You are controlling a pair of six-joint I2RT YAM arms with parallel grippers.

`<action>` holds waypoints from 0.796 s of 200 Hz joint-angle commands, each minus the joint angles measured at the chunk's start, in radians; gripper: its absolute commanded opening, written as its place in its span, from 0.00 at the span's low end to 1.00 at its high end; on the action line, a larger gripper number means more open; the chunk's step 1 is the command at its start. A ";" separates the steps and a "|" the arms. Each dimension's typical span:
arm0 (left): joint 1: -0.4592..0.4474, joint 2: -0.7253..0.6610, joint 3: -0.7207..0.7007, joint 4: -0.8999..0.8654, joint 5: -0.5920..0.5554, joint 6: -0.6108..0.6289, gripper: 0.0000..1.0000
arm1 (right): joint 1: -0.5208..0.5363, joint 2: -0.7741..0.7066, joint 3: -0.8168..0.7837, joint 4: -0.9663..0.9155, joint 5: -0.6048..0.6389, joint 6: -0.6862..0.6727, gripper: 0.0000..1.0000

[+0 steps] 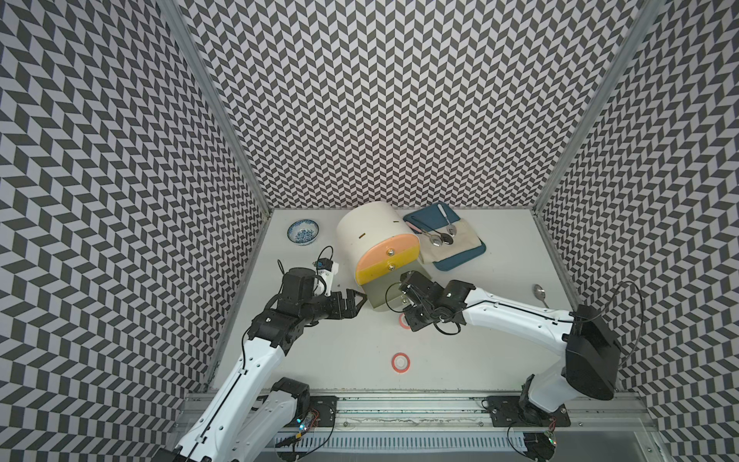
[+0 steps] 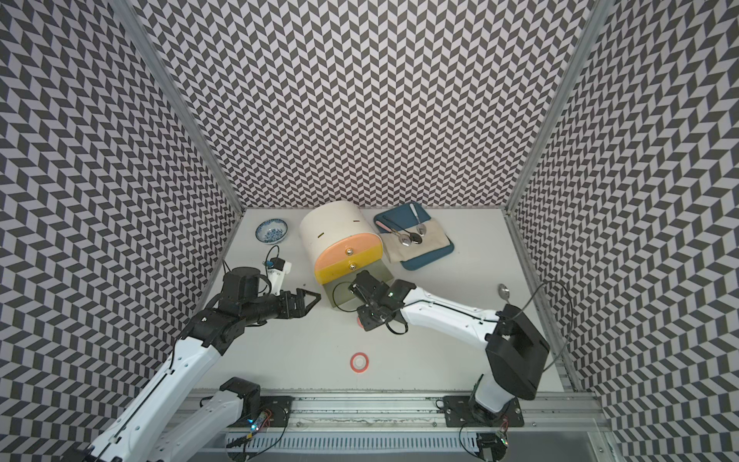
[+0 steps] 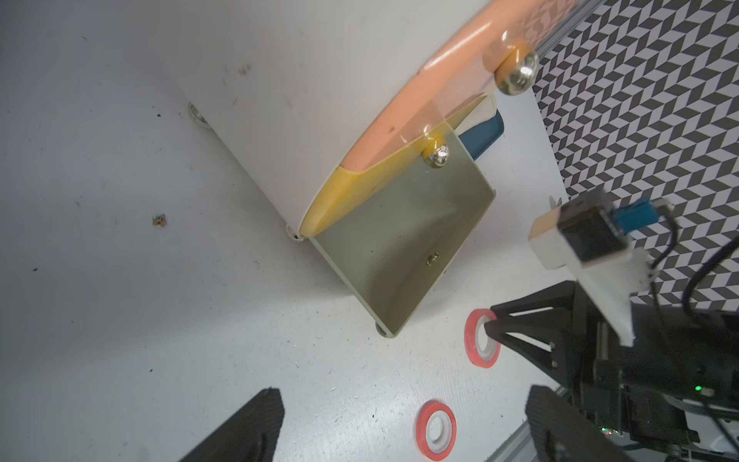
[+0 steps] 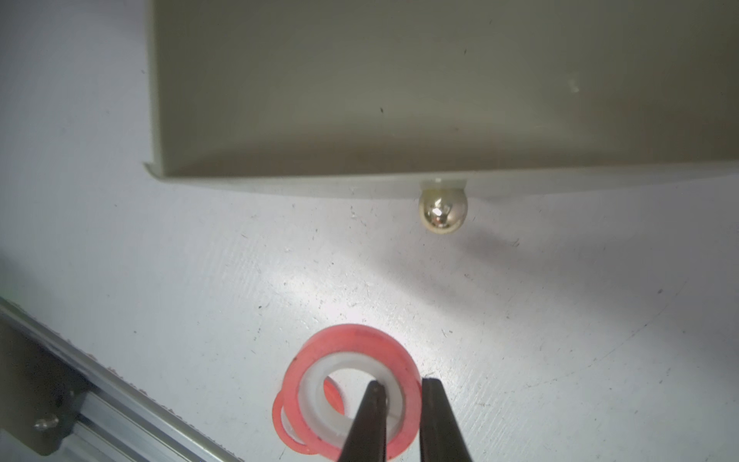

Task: Place the transparent tape into the drawer according to color
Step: Place the tape in the drawer.

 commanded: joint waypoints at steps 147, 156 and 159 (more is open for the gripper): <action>-0.119 -0.073 -0.082 -0.024 -0.017 -0.135 1.00 | -0.165 0.174 0.188 0.153 0.036 -0.044 0.04; -0.141 -0.070 -0.084 -0.023 -0.031 -0.147 1.00 | -0.165 0.167 0.184 0.152 0.032 -0.044 0.11; -0.148 -0.069 -0.084 -0.023 -0.036 -0.152 1.00 | -0.165 0.164 0.183 0.153 0.033 -0.044 0.13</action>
